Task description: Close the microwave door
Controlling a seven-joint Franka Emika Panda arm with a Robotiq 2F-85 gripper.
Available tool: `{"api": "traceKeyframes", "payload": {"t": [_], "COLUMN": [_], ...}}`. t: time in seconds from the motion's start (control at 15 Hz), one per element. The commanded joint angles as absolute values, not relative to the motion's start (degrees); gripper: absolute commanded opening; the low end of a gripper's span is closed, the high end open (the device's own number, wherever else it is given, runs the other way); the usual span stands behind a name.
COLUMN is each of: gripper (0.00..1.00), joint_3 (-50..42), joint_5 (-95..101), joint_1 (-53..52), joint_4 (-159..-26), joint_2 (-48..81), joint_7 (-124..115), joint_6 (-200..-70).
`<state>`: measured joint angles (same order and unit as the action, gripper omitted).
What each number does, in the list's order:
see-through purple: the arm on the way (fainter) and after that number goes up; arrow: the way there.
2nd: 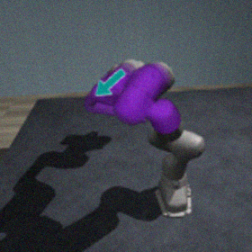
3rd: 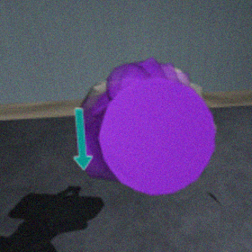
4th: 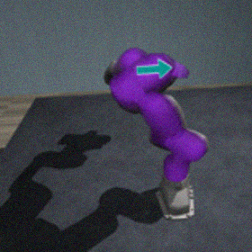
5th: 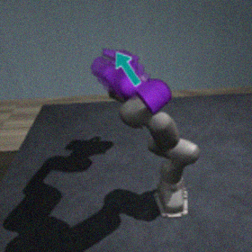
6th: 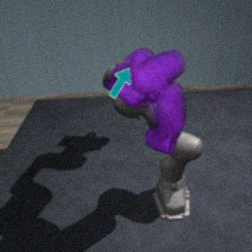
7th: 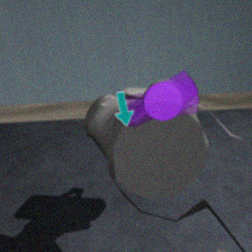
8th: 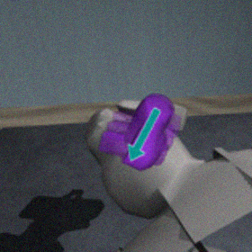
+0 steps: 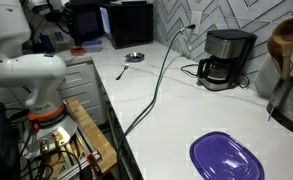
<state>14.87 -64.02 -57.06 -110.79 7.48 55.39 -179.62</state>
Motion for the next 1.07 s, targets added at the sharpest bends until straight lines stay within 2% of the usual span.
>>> {"api": "traceKeyframes", "payload": {"t": [0.0, 0.53, 1.0], "gripper": [0.0, 0.0, 0.0], "joint_3": [15.8, 16.8, 15.6], "joint_5": [-67.1, -72.3, -71.2], "joint_1": [-55.9, -54.9, -55.1], "joint_4": [-108.1, -102.4, -105.0], "joint_2": [9.5, 13.7, 14.0], "joint_7": [60.1, 67.4, 65.3], "joint_6": [-178.7, -177.5, -179.5]}}
